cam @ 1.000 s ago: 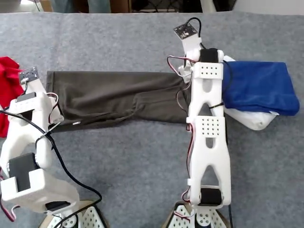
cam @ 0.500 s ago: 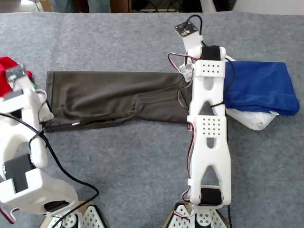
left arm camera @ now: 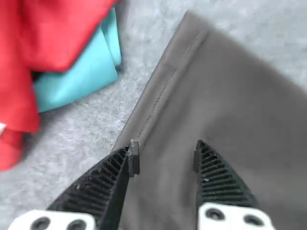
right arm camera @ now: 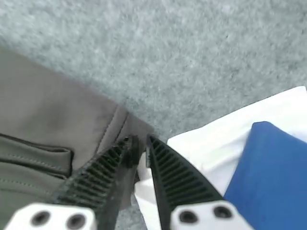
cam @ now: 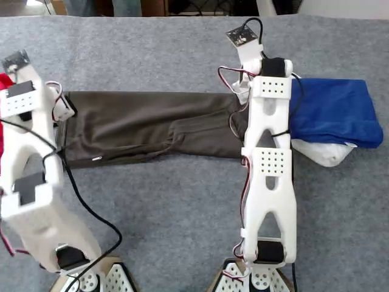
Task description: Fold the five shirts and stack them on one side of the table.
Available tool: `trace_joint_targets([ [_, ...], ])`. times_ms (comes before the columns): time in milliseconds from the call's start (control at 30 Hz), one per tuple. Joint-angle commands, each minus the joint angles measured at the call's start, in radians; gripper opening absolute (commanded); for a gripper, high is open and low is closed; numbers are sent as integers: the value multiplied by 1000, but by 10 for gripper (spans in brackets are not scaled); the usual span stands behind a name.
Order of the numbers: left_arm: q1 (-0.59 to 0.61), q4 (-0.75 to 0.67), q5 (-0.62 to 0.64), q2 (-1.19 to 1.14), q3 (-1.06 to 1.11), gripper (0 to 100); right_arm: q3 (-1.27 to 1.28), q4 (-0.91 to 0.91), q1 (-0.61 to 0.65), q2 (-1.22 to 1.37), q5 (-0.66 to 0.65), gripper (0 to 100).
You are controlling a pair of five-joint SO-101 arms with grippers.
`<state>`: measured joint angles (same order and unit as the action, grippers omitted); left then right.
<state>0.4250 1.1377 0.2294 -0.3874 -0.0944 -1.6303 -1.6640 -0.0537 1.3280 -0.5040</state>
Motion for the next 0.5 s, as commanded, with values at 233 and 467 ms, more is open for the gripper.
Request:
trace_joint_targets([
  [233, 42, 242, -226, -244, -504, 216, -42, 11, -11, -76, 8, 43],
  [467, 88, 382, -330, -382, -730, 216, -42, 11, -9, -74, 8, 43],
])
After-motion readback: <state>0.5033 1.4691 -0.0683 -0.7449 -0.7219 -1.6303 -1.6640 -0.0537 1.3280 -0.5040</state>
